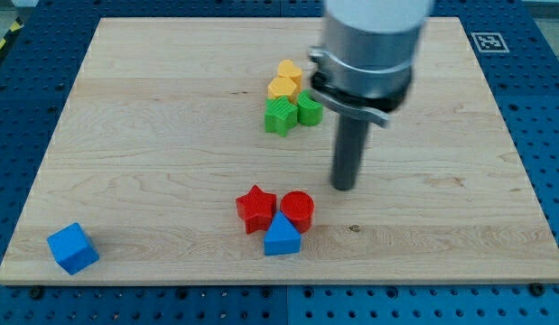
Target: Push the blue triangle into the blue cube
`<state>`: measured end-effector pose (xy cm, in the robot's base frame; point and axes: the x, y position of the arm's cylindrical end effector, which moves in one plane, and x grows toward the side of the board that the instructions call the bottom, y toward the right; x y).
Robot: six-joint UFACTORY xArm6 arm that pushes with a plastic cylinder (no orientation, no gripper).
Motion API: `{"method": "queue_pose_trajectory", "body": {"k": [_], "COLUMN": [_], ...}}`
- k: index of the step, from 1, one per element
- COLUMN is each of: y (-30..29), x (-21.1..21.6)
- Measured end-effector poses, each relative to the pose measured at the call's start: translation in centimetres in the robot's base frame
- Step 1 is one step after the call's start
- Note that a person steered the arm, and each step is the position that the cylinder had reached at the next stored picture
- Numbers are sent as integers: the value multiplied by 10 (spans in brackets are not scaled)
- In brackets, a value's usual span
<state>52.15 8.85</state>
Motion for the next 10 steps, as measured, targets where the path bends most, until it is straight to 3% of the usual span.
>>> {"method": "queue_pose_trajectory", "body": {"k": [1,2,7,8,9,10], "y": [6,-26,-208,-165,-139,-142], "x": [37,61,67,69,96,98]}}
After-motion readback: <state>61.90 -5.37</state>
